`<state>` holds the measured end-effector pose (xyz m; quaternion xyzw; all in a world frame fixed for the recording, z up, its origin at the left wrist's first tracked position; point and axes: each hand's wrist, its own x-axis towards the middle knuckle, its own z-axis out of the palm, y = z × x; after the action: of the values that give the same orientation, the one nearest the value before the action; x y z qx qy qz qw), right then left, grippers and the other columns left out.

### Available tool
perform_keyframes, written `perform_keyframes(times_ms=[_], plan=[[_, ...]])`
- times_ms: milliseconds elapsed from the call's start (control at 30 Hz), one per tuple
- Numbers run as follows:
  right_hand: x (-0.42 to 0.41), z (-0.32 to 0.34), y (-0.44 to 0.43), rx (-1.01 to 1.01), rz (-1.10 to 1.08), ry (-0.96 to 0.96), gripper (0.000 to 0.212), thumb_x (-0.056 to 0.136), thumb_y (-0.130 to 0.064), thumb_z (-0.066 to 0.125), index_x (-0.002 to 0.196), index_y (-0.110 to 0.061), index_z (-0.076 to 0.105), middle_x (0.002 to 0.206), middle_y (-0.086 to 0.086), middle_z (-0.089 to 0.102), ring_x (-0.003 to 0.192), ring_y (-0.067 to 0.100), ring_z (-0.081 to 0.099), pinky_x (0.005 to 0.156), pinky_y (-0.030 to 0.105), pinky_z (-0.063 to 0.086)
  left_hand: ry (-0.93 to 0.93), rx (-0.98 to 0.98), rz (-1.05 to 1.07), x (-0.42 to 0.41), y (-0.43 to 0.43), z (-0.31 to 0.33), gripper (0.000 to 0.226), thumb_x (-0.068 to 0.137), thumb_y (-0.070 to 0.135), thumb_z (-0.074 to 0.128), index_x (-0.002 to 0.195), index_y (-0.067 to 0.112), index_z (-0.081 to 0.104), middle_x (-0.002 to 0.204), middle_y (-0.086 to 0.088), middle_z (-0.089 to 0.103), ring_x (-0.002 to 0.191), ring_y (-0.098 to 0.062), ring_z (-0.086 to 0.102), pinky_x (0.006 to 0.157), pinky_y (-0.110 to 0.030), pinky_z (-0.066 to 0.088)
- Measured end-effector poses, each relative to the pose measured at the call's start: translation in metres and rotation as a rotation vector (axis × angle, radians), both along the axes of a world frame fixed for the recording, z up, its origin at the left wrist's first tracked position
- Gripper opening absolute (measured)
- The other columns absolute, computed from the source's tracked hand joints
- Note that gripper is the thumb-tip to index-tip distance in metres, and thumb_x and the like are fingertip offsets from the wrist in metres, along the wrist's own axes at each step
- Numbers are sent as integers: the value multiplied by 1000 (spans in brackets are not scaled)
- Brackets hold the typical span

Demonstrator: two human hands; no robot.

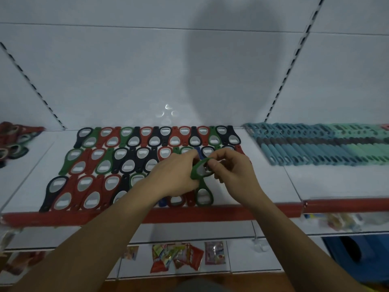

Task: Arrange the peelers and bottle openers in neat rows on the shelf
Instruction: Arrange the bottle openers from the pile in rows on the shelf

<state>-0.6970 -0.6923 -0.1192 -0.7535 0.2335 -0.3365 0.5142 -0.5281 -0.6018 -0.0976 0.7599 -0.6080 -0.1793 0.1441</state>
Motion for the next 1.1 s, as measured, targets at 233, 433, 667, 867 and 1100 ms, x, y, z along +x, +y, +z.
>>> perform_keyframes(times_ms=[233,433,667,867,1100], plan=[[-20,2,-29,81,-188,54,16,104,-12,51,96,-21,61,82,11,66,60,17,55,52,30,45,8,-111,23,21,7,5,16,86,25,73,97,23,61,86,3,66,77,-20,63,70,-43,55],[-18,-2,-37,-380,24,602,16,99,-22,62,105,-30,74,92,-23,62,84,-5,58,76,16,48,-127,-135,-44,12,8,-1,16,88,32,73,100,24,66,87,7,65,83,-20,63,70,-40,55],[-23,-18,-19,-454,-102,559,23,92,-31,72,115,-31,70,101,-12,54,75,1,50,74,17,39,-233,-83,-165,5,5,-11,34,94,30,65,128,28,64,119,5,58,106,-20,62,84,-42,57],[-31,-19,-12,-444,-85,718,17,90,-43,66,102,-32,71,86,-14,68,76,5,62,73,29,56,-204,-31,-227,3,6,-11,37,94,29,65,130,31,64,129,11,56,113,-16,60,89,-42,56],[-23,-25,-7,-367,-149,680,19,90,-38,71,106,-28,73,80,-12,69,69,0,60,65,14,44,-269,-2,-258,3,4,-10,32,93,33,63,123,25,64,119,8,55,106,-18,59,85,-43,56]])
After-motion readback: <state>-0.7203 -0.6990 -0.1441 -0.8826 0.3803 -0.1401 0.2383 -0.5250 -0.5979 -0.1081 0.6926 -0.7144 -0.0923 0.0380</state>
